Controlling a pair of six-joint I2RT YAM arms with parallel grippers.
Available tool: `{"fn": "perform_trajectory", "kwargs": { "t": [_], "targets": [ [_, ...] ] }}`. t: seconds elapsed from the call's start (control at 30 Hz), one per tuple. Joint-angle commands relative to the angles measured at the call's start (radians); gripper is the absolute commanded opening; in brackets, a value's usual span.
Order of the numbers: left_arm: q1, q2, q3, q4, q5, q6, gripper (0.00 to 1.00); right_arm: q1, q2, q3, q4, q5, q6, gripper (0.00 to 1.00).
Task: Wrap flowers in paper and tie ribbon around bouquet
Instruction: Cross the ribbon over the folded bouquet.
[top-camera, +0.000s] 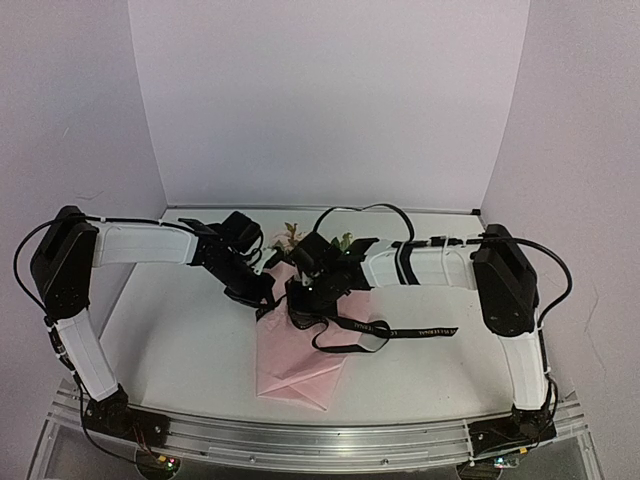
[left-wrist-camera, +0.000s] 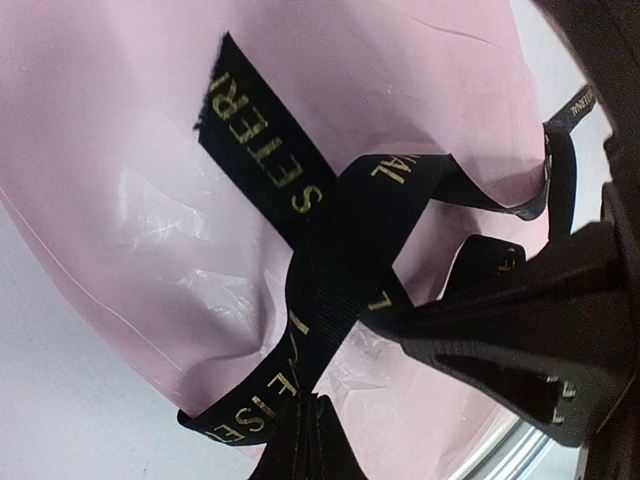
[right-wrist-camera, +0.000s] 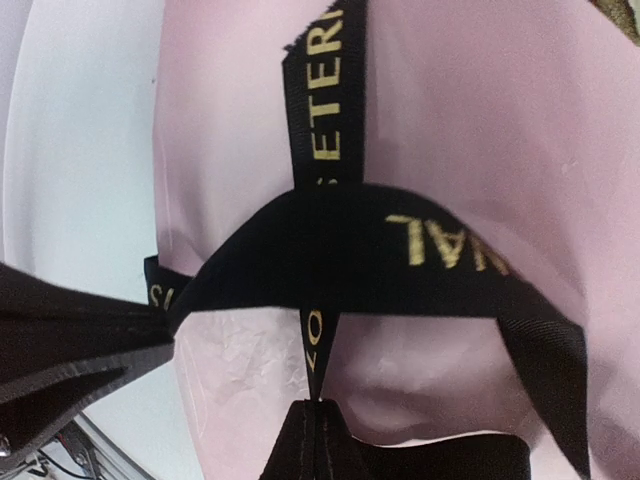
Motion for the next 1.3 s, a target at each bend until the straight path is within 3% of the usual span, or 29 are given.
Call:
{"fn": "perform_trajectory", "kwargs": {
  "t": [0.0,0.5,0.7,0.87,1.0,1.13,1.27],
  "targets": [
    [0.006,-0.017,0.010,0.001,0.002,0.003,0.00,-0.032,-0.002,-0.010,0.012,-0.019,0.052,0.00],
    [0.015,-0.033,-0.005,0.018,0.023,-0.032,0.04,-0.045,0.103,0.172,-0.001,-0.096,0.020,0.02],
    [0.028,-0.066,-0.027,0.049,0.036,-0.088,0.26,-0.044,0.046,0.117,-0.005,-0.072,0.001,0.13],
    [0.077,-0.105,-0.031,0.091,0.038,-0.217,0.32,-0.043,-0.006,0.078,-0.005,-0.066,-0.009,0.20],
    [0.099,-0.136,-0.013,0.082,-0.104,-0.322,0.46,-0.038,-0.069,0.026,-0.005,-0.050,-0.021,0.26],
    [0.108,-0.083,0.030,0.080,-0.134,-0.380,0.55,-0.035,-0.136,-0.023,-0.005,-0.025,-0.049,0.36],
    [0.085,0.007,0.128,0.025,-0.187,-0.419,0.61,-0.037,-0.176,-0.042,-0.009,0.020,-0.069,0.38]
  ]
}}
